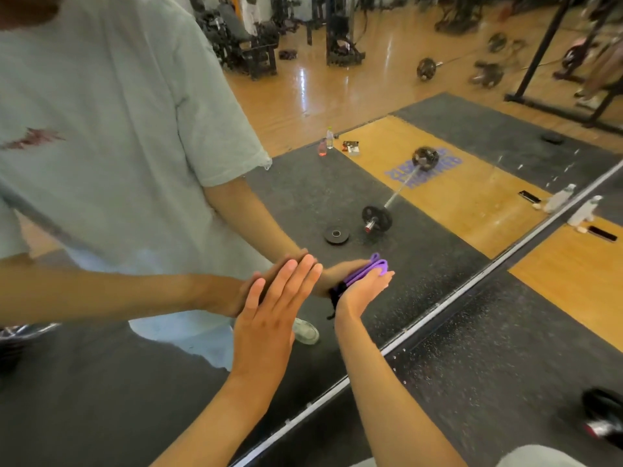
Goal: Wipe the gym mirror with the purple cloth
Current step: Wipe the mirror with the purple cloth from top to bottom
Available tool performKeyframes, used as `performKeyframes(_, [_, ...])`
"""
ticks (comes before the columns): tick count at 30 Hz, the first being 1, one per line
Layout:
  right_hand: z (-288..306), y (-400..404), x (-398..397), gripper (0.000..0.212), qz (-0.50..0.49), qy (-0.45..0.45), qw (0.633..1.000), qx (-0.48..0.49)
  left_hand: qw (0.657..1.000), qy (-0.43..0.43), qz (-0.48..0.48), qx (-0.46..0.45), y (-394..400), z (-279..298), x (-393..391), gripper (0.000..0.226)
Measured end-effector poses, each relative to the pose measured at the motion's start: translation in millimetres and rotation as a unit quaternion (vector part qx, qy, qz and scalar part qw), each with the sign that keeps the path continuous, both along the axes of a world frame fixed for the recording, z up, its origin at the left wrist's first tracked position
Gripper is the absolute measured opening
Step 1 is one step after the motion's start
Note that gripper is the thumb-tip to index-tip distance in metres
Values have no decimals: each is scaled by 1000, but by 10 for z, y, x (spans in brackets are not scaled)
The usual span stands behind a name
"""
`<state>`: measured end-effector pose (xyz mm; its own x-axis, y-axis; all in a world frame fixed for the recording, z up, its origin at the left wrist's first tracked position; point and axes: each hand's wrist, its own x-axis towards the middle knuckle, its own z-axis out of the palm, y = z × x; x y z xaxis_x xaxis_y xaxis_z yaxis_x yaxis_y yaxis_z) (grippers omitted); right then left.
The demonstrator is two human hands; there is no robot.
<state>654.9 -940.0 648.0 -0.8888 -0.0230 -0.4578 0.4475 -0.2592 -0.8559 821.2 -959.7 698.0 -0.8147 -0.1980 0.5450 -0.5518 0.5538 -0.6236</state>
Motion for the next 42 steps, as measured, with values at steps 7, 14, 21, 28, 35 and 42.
performKeyframes(7, [-589,-157,847,98,85,-69,991,-77,1000,-20,17,-7,2,4,7,76])
performKeyframes(14, [6,-31,875,78,104,63,991,-60,1000,-12,4,10,1,1,32,87])
performKeyframes(21, [606,34,15,74,88,269,958,53,998,22,-17,55,90,126,-83,101])
performKeyframes(28, [921,155,-610,73,61,340,934,91,997,40,-15,68,191,436,-503,108])
performKeyframes(35, [1147,320,-1788,56,-14,312,946,89,993,53,-4,102,285,431,-785,115])
performKeyframes(42, [1339,304,-1486,69,12,425,898,111,990,86,-12,111,392,643,-1292,114])
